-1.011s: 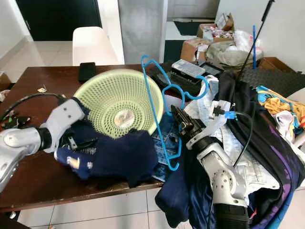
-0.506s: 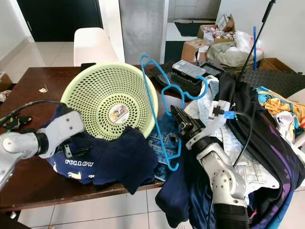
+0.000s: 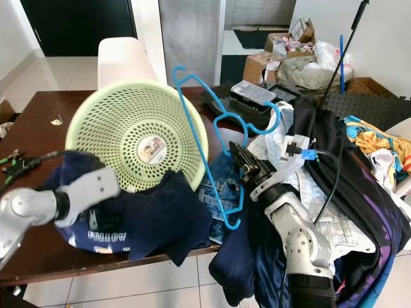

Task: Hang hanger

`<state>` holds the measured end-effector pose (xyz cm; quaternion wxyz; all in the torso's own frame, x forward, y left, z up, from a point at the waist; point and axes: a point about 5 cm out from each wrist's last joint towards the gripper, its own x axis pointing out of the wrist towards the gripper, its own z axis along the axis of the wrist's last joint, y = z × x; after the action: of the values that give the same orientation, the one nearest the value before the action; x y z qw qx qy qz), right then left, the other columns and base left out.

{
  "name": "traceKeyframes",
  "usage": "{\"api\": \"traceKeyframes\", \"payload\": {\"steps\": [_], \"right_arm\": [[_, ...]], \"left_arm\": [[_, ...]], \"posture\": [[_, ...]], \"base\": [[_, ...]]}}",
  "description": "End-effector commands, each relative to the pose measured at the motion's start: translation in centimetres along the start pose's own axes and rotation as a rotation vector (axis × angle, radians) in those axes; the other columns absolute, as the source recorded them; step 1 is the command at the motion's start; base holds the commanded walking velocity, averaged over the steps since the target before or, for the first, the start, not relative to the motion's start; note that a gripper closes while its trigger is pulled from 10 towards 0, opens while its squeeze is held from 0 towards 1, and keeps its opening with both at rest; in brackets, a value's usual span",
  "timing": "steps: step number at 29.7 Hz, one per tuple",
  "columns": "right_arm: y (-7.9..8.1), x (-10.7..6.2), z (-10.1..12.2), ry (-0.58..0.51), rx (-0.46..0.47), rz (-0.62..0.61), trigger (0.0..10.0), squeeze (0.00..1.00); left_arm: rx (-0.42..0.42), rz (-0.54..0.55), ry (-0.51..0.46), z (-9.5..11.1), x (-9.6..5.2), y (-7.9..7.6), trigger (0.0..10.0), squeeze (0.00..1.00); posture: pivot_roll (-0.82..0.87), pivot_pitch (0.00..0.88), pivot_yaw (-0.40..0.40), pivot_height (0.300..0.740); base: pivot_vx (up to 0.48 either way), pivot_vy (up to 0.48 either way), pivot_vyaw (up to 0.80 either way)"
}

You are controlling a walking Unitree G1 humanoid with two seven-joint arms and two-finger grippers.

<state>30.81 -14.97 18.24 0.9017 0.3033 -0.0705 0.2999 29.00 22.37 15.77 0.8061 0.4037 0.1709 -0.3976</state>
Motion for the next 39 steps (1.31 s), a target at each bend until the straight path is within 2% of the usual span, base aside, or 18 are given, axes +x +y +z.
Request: {"api": "traceKeyframes", "payload": {"steps": [1, 8, 11, 13, 14, 15, 17, 18, 20, 21, 22, 23, 24, 26, 28, 37, 38, 39], "right_arm": [[-0.3, -0.1, 0.0, 0.009, -0.006, -0.013, 10.0, 0.0], [-0.2, -0.2, 0.0, 0.006, -0.005, -0.016, 10.0, 0.0], [-0.2, -0.2, 0.1, 0.005, -0.004, -0.017, 10.0, 0.0], [-0.2, -0.2, 0.1, 0.004, -0.004, -0.018, 10.0, 0.0], [-0.2, -0.2, 0.1, 0.004, -0.004, -0.018, 10.0, 0.0], [-0.2, -0.2, 0.1, 0.004, -0.004, -0.017, 10.0, 0.0], [-0.2, -0.2, 0.1, 0.004, -0.004, -0.017, 10.0, 0.0], [-0.2, -0.2, 0.1, 0.004, -0.003, -0.017, 10.0, 0.0], [-0.2, -0.2, 0.1, 0.004, -0.003, -0.017, 10.0, 0.0], [-0.2, -0.2, 0.1, 0.004, -0.002, -0.017, 10.0, 0.0], [-0.2, -0.2, 0.1, 0.004, -0.002, -0.017, 10.0, 0.0], [-0.2, -0.2, 0.1, 0.003, -0.001, -0.017, 10.0, 0.0], [-0.2, -0.2, 0.1, 0.003, -0.001, -0.017, 10.0, 0.0], [-0.2, -0.3, 0.1, 0.002, 0.001, -0.017, 10.0, 0.0], [-0.2, -0.3, 0.2, 0.002, 0.002, -0.018, 10.0, 0.0], [-0.2, -0.3, 0.2, 0.001, 0.002, -0.018, 10.0, 0.0], [-0.2, -0.4, 0.2, 0.001, 0.002, -0.021, 10.0, 0.0], [-0.2, -0.4, 0.2, 0.001, 0.002, -0.021, 10.0, 0.0]], "left_arm": [[-0.019, -0.053, 0.014, -0.5, 0.6, -1.1, 10.0, 0.0], [-0.014, -0.03, -0.003, -0.1, 0.9, -0.8, 10.0, 0.0], [-0.012, 0.027, -0.026, 0.4, 0.9, 0.2, 10.0, 0.0], [-0.037, 0.146, -0.074, 1.3, 0.5, 2.1, 10.0, 0.0], [-0.037, 0.146, -0.074, 1.3, 0.5, 2.1, 10.0, 0.0], [-0.062, 0.21, -0.118, 2.0, 0.1, 3.1, 10.0, 0.0], [-0.062, 0.21, -0.118, 2.0, 0.1, 3.1, 10.0, 0.0], [-0.1, 0.274, -0.185, 2.9, -0.4, 4.2, 10.0, 0.0], [-0.1, 0.274, -0.185, 2.9, -0.4, 4.2, 10.0, 0.0], [-0.171, 0.362, -0.293, 4.2, -1.3, 6.0, 10.0, 0.0], [-0.171, 0.362, -0.293, 4.2, -1.3, 6.0, 10.0, 0.0], [-0.241, 0.431, -0.399, 5.3, -2.2, 7.5, 10.0, 0.0], [-0.241, 0.431, -0.399, 5.3, -2.2, 7.5, 10.0, 0.0], [-0.317, 0.497, -0.515, 6.5, -3.2, 9.3, 10.0, 0.0], [-0.324, 0.514, -0.528, 6.6, -3.3, 9.8, 10.0, 0.0], [-0.325, 0.524, -0.531, 6.7, -3.3, 10.1, 10.0, 0.0], [-0.413, 0.606, -0.52, 5.3, -3.9, 11.1, 10.0, 0.0], [-0.413, 0.606, -0.52, 5.3, -3.9, 11.1, 10.0, 0.0]], "posture": [[0.05, 0.079, -0.039, 0.74], [0.04, 0.083, -0.033, 0.74], [0.04, 0.083, -0.033, 0.74], [0.04, 0.083, -0.033, 0.74], [0.04, 0.083, -0.033, 0.74], [0.04, 0.088, -0.035, 0.74], [0.04, 0.088, -0.035, 0.74], [0.04, 0.09, -0.035, 0.74], [0.04, 0.09, -0.035, 0.74], [0.04, 0.092, -0.036, 0.74], [0.04, 0.092, -0.036, 0.74], [0.04, 0.095, -0.036, 0.74], [0.04, 0.095, -0.036, 0.74], [0.04, 0.095, -0.037, 0.74], [0.04, 0.097, -0.038, 0.74], [0.04, 0.097, -0.038, 0.74], [0.04, 0.11, -0.038, 0.74], [0.04, 0.11, -0.038, 0.74]], "base": [[0.0, 0.0, 0.0], [0.0, 0.0, 0.0], [0.0, 0.0, 0.0], [0.0, 0.0, 0.0], [0.0, 0.0, 0.0], [0.0, 0.0, 0.0], [0.0, 0.0, 0.0], [0.0, 0.0, 0.0], [0.0, 0.0, 0.0], [0.0, 0.0, 0.0], [0.0, 0.0, 0.0], [0.0, 0.0, 0.0], [0.0, 0.0, 0.0], [0.0, 0.0, 0.0], [0.0, 0.0, 0.0], [0.0, 0.0, 0.0], [0.0, 0.0, 0.0], [0.0, 0.0, 0.0]]}}
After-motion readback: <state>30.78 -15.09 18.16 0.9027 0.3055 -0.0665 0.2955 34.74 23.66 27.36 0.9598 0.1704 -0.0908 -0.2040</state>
